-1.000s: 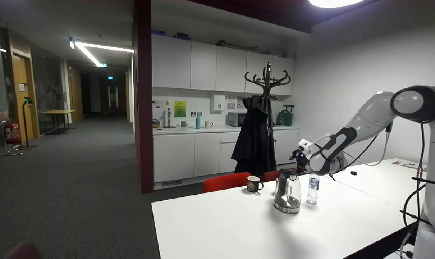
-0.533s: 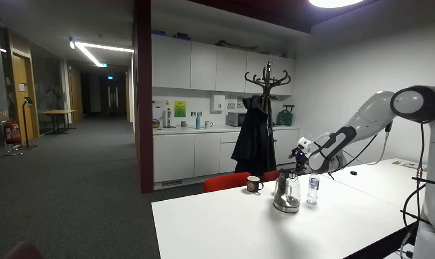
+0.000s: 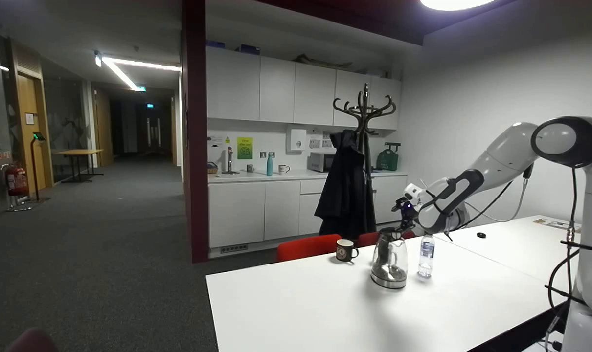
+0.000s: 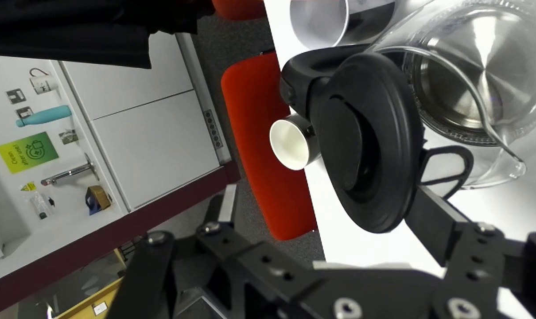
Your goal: Open the kettle
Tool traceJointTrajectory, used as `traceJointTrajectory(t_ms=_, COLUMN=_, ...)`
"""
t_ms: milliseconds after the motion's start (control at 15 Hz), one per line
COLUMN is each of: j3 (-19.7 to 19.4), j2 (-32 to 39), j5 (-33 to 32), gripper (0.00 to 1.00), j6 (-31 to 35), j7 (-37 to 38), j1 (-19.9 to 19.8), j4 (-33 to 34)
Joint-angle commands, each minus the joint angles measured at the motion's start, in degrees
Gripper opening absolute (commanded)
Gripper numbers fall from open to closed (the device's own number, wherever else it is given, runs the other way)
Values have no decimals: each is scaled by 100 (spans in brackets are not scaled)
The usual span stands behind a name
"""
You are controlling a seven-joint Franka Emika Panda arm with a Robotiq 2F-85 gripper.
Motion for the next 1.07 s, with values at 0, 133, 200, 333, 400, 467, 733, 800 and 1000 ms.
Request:
traceJointTrajectory(t_ms=0, j3=-67, j2=62, j5=194, gripper=85, j6=-119, j7=-176, j1=68, j4=283)
traceJointTrajectory(t_ms=133, j3=-69, j2=61, j5=220, gripper=89, j6=-140, j7=-164, j1=68, j4=355)
traceJointTrajectory(t_ms=200, j3=-71, j2=64, j5=236, gripper=92, j6=-142, j7=-161, j1=68, j4=393)
traceJointTrajectory(t_ms=333, j3=-72, j2=59, j5=297, gripper=92, j6=-165, j7=-146, j1=69, j4=472)
traceJointTrajectory(t_ms=400, j3=-73, j2=60, j5=327, gripper=94, j6=-164, j7=-147, j1=70, j4=513)
traceJointTrajectory(t_ms=467, j3=-74, j2=61, j5=358, gripper=96, j6=-172, j7=-141, j1=72, j4=562)
traceJointTrajectory(t_ms=733, j3=-69, j2=57, j5=454, gripper=98, j6=-221, j7=-118, j1=73, j4=722)
traceJointTrajectory(t_ms=800, j3=-71, j2=60, j5=481, gripper=96, j6=-238, j7=-118, j1=74, j4=758)
traceJointTrajectory(t_ms=1000, j3=-80, j2=85, j5=561, gripper=85, j6=-320, j7=-111, j1=73, j4=881)
